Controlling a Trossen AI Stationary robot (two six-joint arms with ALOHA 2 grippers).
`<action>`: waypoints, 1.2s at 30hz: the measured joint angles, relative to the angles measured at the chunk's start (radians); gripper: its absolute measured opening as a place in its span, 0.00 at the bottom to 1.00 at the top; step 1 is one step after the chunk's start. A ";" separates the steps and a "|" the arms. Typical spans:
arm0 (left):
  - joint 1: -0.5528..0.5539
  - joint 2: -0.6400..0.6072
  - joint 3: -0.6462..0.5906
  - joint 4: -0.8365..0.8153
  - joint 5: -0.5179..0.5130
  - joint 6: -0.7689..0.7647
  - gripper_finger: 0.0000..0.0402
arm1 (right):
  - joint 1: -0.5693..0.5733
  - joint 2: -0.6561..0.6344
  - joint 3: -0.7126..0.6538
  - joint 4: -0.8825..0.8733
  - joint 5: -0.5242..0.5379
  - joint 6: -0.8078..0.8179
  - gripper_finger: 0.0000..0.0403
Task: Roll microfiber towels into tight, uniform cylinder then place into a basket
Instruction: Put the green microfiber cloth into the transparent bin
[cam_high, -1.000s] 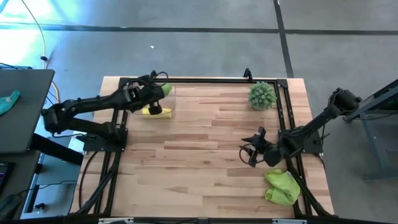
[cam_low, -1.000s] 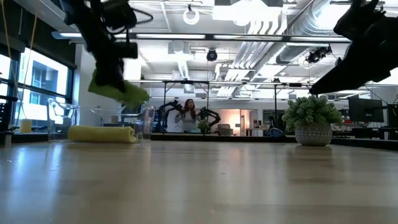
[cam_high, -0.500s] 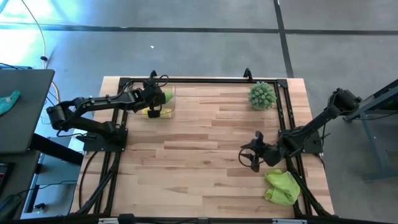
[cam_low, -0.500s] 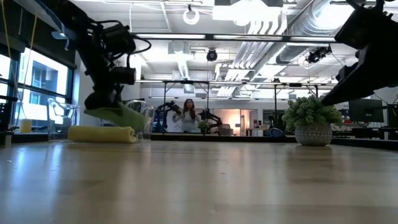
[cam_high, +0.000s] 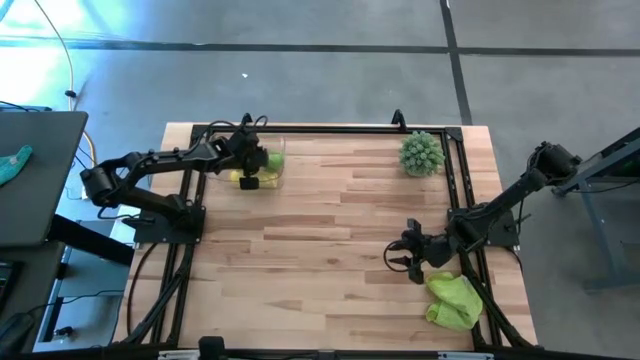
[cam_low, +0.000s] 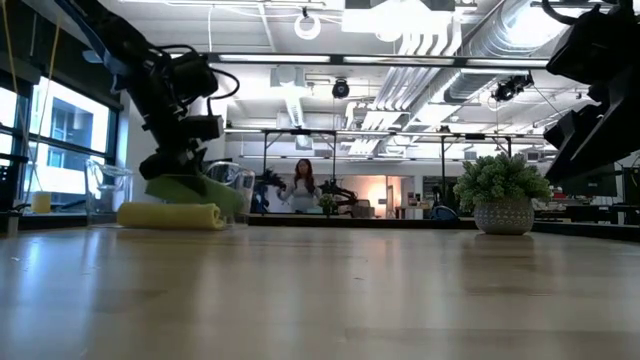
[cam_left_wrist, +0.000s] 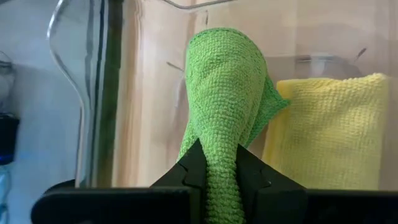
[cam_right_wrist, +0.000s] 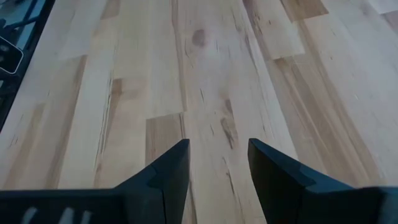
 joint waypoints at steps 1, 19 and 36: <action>0.002 0.000 0.000 0.002 0.014 -0.005 0.06 | 0.000 0.000 0.000 0.000 0.000 0.000 0.38; 0.004 0.004 -0.002 0.070 0.089 0.110 0.07 | 0.000 0.000 0.000 0.000 0.000 0.000 0.38; 0.222 0.015 0.072 -0.058 0.395 0.132 0.07 | 0.000 0.000 0.000 0.000 0.000 0.000 0.38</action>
